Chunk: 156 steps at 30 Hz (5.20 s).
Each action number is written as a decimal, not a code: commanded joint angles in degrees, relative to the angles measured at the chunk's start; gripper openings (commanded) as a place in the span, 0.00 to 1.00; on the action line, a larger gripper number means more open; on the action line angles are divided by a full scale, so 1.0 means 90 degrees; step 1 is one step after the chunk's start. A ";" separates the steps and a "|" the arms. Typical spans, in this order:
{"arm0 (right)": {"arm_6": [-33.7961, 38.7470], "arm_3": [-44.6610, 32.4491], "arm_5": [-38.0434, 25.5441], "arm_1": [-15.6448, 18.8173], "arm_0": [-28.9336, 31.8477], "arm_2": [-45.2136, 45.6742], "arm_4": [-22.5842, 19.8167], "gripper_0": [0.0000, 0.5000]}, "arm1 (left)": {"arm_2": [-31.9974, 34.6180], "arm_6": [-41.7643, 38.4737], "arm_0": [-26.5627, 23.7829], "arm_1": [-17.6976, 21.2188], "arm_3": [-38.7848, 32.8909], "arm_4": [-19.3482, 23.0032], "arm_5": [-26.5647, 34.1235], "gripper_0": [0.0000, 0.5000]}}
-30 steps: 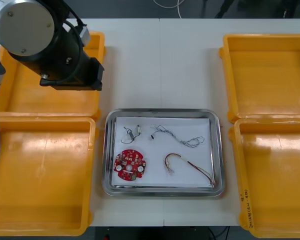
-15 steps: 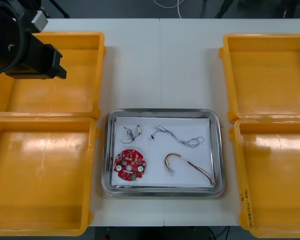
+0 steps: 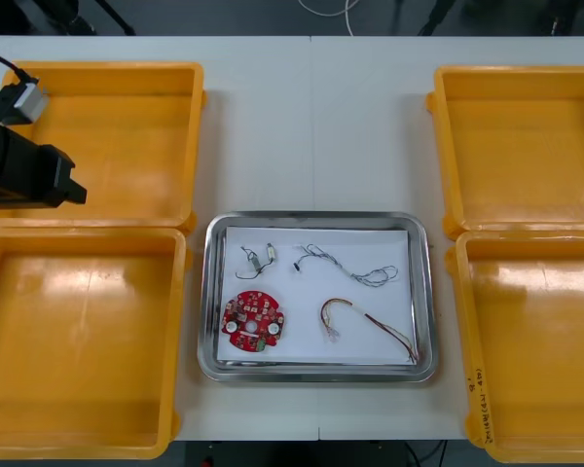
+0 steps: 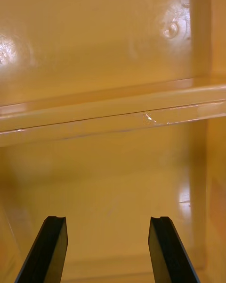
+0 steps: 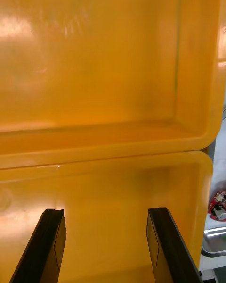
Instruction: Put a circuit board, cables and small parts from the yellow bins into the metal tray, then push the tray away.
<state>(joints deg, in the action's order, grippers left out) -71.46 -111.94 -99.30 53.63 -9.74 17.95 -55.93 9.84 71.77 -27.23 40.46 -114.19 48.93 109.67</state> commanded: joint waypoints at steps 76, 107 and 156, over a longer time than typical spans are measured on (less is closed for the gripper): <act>-0.0624 -0.2426 0.0418 -0.1603 -0.4709 -0.8586 0.1254 1.00 | 0.1182 0.1361 0.1678 0.0280 -0.1219 -0.0251 0.0037 1.00; -0.1239 -0.1234 0.0691 -0.2404 -0.4680 -1.0129 0.2201 1.00 | 0.1182 0.1361 0.1678 0.0280 -0.1219 -0.0251 0.0037 1.00; -0.1200 -0.0492 0.0926 -0.3048 -0.3937 -1.0646 0.3295 0.56 | 0.1182 0.1361 0.1678 0.0280 -0.1219 -0.0251 0.0037 1.00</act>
<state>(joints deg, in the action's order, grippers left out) -81.81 -115.86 -91.58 27.28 -45.68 -77.00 -26.69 19.46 78.91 -12.94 40.60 -123.52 47.22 109.67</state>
